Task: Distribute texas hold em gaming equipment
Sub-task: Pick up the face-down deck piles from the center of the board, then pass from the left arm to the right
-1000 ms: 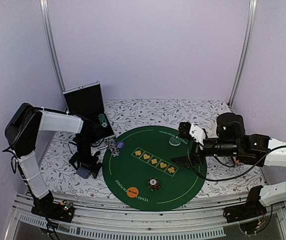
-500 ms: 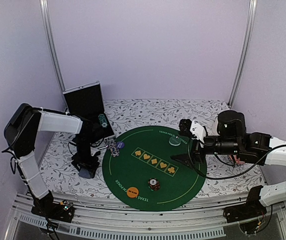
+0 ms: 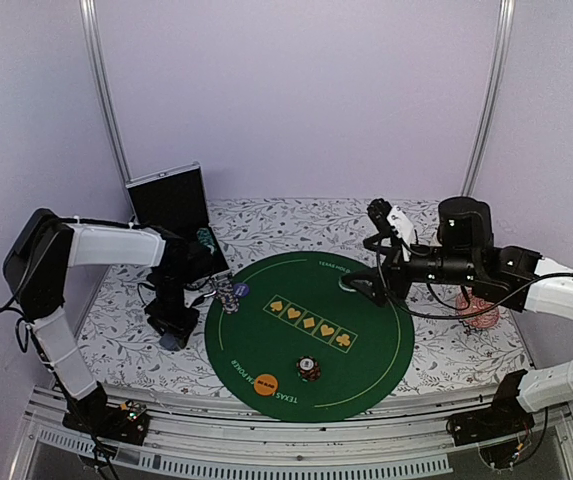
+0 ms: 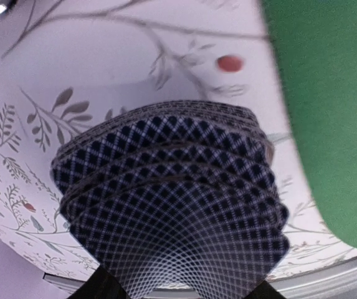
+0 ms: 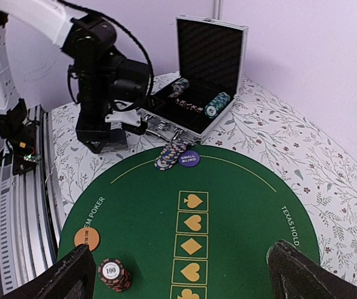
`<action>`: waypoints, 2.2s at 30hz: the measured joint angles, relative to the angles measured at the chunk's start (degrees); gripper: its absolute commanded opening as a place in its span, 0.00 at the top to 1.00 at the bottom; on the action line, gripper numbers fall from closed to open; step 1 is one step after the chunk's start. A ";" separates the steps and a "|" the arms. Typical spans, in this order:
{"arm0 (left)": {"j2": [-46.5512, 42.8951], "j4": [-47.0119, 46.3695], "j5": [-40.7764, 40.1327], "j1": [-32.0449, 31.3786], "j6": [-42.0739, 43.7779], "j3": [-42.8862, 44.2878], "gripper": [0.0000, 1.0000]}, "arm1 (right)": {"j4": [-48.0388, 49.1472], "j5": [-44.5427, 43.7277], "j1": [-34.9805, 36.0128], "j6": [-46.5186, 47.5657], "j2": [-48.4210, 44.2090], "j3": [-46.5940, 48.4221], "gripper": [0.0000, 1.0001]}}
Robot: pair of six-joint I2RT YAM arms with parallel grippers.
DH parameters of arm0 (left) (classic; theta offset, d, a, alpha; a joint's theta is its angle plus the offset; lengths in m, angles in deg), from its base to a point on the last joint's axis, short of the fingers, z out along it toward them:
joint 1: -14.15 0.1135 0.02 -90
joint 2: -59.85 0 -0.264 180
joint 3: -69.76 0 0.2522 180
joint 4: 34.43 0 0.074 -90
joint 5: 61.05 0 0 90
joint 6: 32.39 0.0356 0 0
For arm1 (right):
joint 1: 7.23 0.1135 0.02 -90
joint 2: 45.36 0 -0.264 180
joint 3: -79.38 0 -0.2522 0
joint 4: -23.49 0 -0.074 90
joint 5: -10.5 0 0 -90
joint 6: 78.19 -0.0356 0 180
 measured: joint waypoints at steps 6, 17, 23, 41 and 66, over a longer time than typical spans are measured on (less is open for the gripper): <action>0.00 -0.26 -2.80 -8.61 0.92 9.18 0.59 | 0.76 3.76 -6.34 -9.97 4.72 3.04 0.01; 0.96 -0.28 -10.27 -24.30 10.64 22.21 0.61 | 3.34 21.22 -13.07 -27.19 18.91 8.04 0.07; 2.16 -0.94 -11.65 -29.22 15.58 23.91 0.61 | 6.01 28.13 -12.20 -31.28 25.64 9.27 0.08; -0.61 -3.21 -7.91 -32.17 22.27 24.55 0.61 | 18.12 44.44 -8.76 -38.58 38.51 10.86 0.20; -1.20 -4.59 -10.93 -32.30 22.97 25.07 0.62 | 26.73 49.81 -4.72 -46.36 44.78 12.33 0.88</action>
